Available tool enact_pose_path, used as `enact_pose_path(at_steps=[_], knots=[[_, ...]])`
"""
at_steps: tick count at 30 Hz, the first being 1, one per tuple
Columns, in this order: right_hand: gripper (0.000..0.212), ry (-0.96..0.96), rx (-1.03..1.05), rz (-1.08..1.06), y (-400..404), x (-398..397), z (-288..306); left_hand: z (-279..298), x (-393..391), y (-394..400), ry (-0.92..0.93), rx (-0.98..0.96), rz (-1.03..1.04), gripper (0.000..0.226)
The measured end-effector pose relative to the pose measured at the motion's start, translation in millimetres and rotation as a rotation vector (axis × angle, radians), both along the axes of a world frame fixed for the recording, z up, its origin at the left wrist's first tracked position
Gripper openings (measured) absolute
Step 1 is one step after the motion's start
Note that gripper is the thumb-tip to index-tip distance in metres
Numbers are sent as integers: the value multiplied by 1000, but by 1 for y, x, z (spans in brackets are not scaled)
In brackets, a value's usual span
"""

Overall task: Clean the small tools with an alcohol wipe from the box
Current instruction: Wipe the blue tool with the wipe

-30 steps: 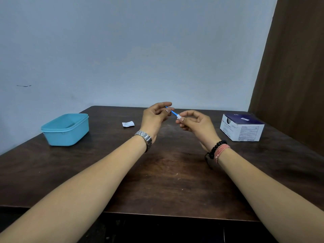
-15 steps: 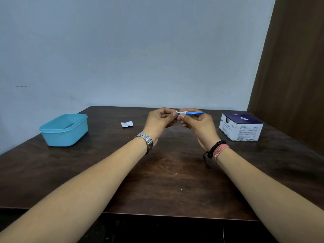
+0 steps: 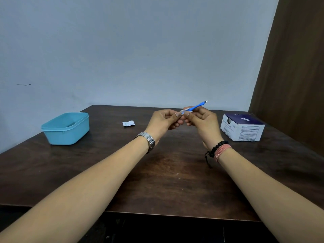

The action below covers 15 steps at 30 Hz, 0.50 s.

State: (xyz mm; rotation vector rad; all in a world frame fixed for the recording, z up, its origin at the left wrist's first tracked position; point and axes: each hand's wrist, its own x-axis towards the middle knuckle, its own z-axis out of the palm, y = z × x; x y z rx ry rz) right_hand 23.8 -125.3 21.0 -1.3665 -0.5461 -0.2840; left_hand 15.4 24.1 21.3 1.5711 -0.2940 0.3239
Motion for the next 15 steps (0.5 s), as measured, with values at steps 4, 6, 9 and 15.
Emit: enact_pose_path(at_steps=[4, 6, 9, 15], knots=[[3, -53, -1, -69, -2, -2, 2, 0, -2, -4, -28, 73, -26, 17], [1, -37, -43, -76, -1, -1, 1, -2, 0, -2, -38, 102, -16, 19], [6, -9, -84, -87, 1, -1, -1, -5, 2, 1, -41, 130, -4, 17], [3, -24, 71, -153, -3, 1, 4, -7, 4, 0, -51, 137, -12, 15]])
